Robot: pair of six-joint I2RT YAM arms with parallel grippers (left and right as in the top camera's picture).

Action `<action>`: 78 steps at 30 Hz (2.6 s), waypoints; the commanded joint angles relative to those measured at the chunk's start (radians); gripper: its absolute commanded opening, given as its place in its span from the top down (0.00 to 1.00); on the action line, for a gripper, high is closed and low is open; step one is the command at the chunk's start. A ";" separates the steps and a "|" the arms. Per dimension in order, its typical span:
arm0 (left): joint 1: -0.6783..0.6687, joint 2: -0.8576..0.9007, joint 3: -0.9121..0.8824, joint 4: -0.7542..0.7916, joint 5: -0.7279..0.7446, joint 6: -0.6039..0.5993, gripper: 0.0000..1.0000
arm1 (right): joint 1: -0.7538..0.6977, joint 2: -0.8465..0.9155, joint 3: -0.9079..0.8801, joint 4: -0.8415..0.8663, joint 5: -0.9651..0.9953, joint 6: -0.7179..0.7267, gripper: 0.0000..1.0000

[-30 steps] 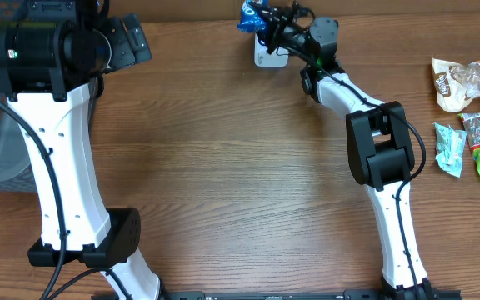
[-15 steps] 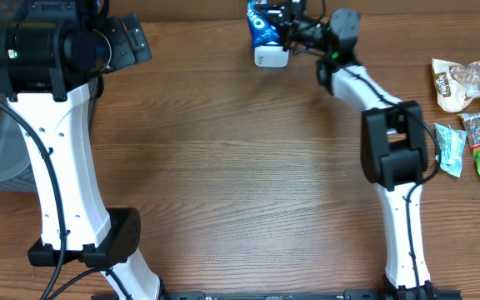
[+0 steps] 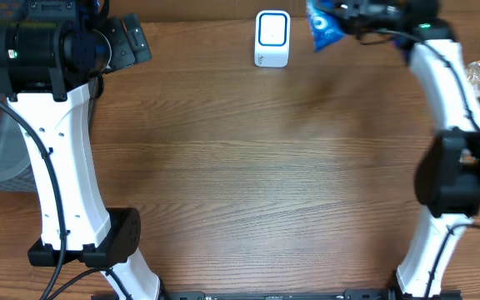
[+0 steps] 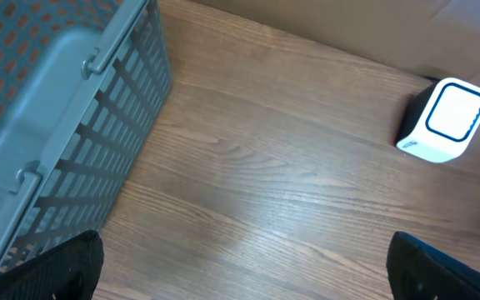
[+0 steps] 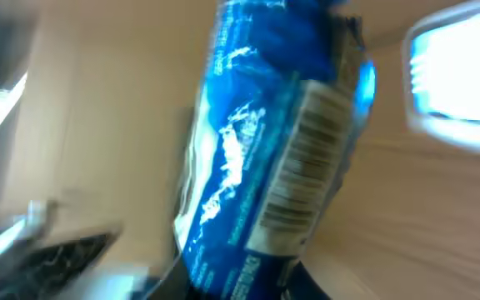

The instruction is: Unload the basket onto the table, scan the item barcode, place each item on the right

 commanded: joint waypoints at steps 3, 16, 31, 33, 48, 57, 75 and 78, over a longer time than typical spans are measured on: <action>0.002 -0.004 0.000 -0.002 -0.013 0.008 0.00 | -0.026 -0.143 0.006 -0.341 0.898 -0.493 0.96; 0.002 -0.004 0.000 -0.002 -0.013 0.007 0.00 | -0.180 -0.209 -0.040 -0.687 1.511 -0.092 0.96; 0.002 -0.004 0.000 -0.002 -0.013 0.007 0.00 | -0.345 -0.244 -0.073 -0.654 1.268 -0.203 0.39; 0.002 -0.004 0.000 -0.002 -0.013 0.008 0.00 | -0.325 -0.290 -0.061 -0.654 1.227 -0.228 0.38; 0.002 -0.004 0.000 -0.002 -0.013 0.008 0.00 | -0.182 -0.871 -0.043 -0.742 0.895 -0.386 0.00; 0.002 -0.004 0.000 -0.002 -0.013 0.007 0.00 | -0.183 -1.061 -0.043 -0.811 0.895 -0.385 0.00; 0.002 -0.004 0.000 -0.002 -0.013 0.008 0.00 | 0.011 -1.170 -0.364 -0.411 0.985 -0.607 0.00; 0.002 -0.004 0.000 -0.002 -0.013 0.008 0.00 | 0.067 -1.255 -0.597 -0.179 1.078 -0.600 0.00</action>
